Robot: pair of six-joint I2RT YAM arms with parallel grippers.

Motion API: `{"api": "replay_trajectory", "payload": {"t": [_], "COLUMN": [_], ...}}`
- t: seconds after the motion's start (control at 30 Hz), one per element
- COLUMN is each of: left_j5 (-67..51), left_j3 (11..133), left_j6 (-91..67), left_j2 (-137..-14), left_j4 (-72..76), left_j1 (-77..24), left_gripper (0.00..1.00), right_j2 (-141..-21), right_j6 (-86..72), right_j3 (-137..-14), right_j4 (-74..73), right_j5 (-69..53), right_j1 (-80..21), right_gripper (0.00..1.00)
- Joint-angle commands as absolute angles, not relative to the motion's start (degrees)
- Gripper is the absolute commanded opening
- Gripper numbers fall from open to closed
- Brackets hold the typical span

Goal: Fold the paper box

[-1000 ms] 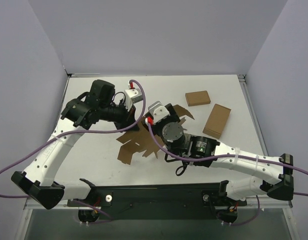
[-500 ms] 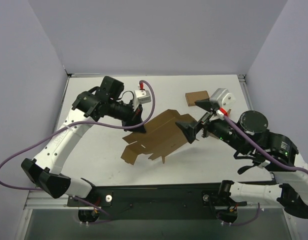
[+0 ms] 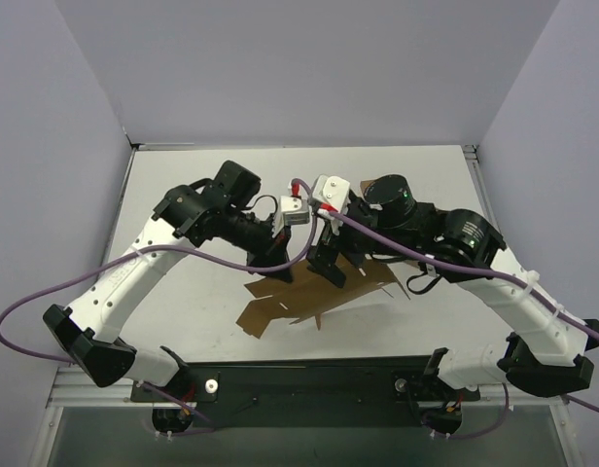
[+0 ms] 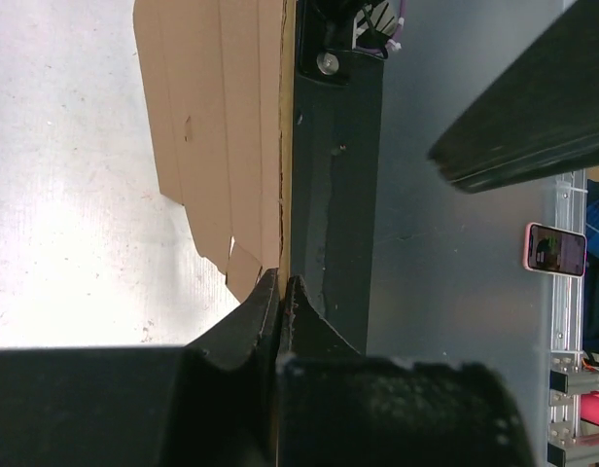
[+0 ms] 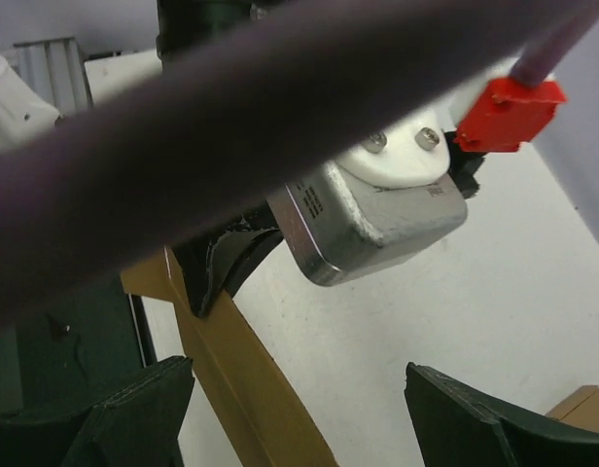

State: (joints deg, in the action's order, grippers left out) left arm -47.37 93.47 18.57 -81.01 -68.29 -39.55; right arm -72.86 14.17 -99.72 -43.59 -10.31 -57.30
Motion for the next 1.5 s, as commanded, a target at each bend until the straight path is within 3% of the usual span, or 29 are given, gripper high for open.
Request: {"api": "replay_trajectory", "payload": {"t": [0.0,0.37,0.47,0.57,0.77,0.87,0.97,1.0,1.07,1.1,1.23,1.47], "left_j5": [-47.9,-47.5,-47.4,-46.8,-43.3,-41.1,-40.1,-39.5,-39.1,-40.1,-42.4,-41.8], "left_j3": [95.3,94.9,94.9,94.8,95.0,95.6,96.1,95.9,94.7,94.1,90.4,83.7], "left_j6": [20.0,20.0,20.0,20.0,18.8,17.7,16.7,16.2,15.1,14.2,11.9,2.5], "left_j2": [-79.0,-76.8,-76.8,-76.6,-75.0,-73.8,-72.7,-71.8,-70.4,-68.7,-64.1,-56.3], "left_j4": [-69.5,-69.0,-68.9,-68.6,-65.7,-63.3,-60.7,-59.8,-56.0,-54.7,-47.6,-29.0], "left_j1": [-40.3,-40.3,-40.3,-40.3,-40.3,-40.0,-39.1,-38.5,-35.7,-34.5,-28.7,-18.7], "left_gripper": [0.00,0.00,0.00,0.00,0.00,0.00,0.18,0.40,0.62,0.79,0.90,0.93], "right_j2": [-74.9,-76.5,-76.6,-76.4,-75.1,-74.0,-72.2,-71.5,-69.3,-68.5,-65.0,-60.3], "right_j6": [16.0,16.5,16.6,17.0,17.6,17.4,17.0,16.3,15.5,14.5,11.5,0.6], "right_j3": [-104.1,-101.8,-101.6,-101.2,-98.9,-97.9,-96.8,-96.2,-94.6,-94.0,-91.3,-91.8], "right_j4": [-48.8,-51.9,-51.9,-51.9,-51.2,-50.4,-48.5,-47.7,-45.5,-44.7,-40.8,-35.3], "right_j5": [-17.5,-20.7,-21.4,-22.2,-23.4,-24.7,-27.1,-27.6,-28.6,-29.3,-30.9,-33.1], "right_j1": [-55.4,-54.5,-54.2,-54.1,-53.5,-53.1,-52.5,-52.1,-51.5,-50.6,-48.3,-44.8], "right_gripper": [0.92,0.72,0.58,0.30,0.01,0.00,0.00,0.00,0.00,0.00,0.00,0.00]}}
